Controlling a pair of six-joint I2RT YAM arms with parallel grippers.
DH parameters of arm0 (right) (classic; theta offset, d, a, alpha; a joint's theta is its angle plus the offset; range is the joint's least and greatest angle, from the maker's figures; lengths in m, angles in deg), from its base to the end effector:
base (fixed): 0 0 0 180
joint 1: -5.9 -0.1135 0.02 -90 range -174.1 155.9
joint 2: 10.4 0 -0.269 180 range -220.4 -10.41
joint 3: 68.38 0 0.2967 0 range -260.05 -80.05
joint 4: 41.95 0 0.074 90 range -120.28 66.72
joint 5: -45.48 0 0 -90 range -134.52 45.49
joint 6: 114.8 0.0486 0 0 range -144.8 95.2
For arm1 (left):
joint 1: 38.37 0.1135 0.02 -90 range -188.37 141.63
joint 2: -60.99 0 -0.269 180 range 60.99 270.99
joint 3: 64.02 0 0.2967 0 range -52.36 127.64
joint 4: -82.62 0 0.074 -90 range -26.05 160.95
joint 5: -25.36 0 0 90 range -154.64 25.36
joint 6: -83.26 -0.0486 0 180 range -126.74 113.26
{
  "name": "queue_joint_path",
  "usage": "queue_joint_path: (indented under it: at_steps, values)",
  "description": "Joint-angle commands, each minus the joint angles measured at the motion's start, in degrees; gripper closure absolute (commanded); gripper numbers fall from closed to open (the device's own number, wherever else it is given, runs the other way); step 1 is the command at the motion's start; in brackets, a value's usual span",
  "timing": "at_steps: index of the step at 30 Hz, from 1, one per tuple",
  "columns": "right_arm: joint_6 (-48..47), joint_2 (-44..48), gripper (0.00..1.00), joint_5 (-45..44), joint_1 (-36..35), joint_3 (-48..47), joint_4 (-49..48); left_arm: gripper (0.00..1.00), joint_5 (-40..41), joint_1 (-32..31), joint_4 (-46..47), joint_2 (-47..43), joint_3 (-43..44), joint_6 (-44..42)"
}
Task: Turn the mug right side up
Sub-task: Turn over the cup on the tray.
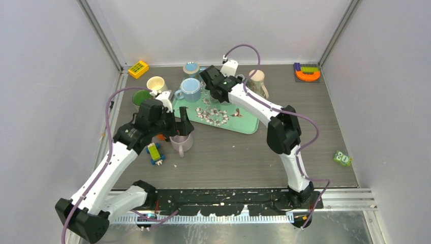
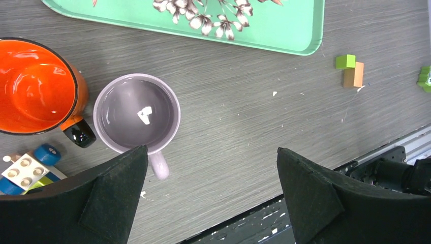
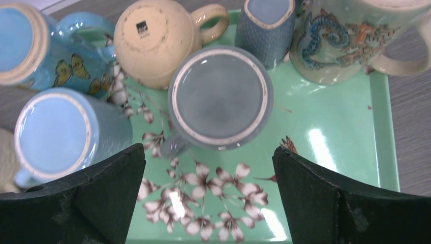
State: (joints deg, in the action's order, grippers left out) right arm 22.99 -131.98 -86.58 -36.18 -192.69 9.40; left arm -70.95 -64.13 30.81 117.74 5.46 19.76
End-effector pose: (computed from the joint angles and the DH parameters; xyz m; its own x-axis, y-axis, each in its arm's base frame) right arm 0.4152 0.3310 0.2742 -0.4992 0.2901 -0.8164 0.2990 0.9421 0.1519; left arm 0.2290 -0.1164 0.3267 -0.7351 -0.1377 -0.6638 0.2020 0.8902 -0.4084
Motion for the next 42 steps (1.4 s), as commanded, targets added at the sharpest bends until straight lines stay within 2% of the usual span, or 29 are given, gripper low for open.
queue_joint_path:
  at_steps: [1, 8, 13, 20, 33, 42]
  values:
    - [0.4, -5.7, 0.00, -8.8, 0.8, -8.7, 4.1, 0.00, -0.4, 0.3, 0.3, -4.2, -1.3, -1.5]
    - [-7.1, -12.8, 0.00, -10.4, 1.2, -14.9, 2.0, 0.00, 0.4, 0.3, -1.5, -6.1, -1.0, -2.7]
    - [-11.4, -14.8, 0.00, -12.9, 1.2, -15.6, 1.5, 0.00, -0.3, 0.3, -1.3, -6.1, -1.3, -2.5]
    - [-14.2, -15.7, 0.00, -9.0, 1.2, -14.7, 2.0, 0.00, -0.8, 0.3, -1.0, -5.3, -1.5, -2.1]
    - [-12.1, -4.9, 0.00, -6.8, 1.1, 0.6, 1.8, 0.00, -2.3, 0.3, 0.3, -3.3, -2.2, -1.2]
    - [-10.4, 4.5, 0.00, -2.2, 1.2, 13.3, -0.1, 0.00, -3.7, 0.3, 1.3, -2.3, -2.8, -0.1]
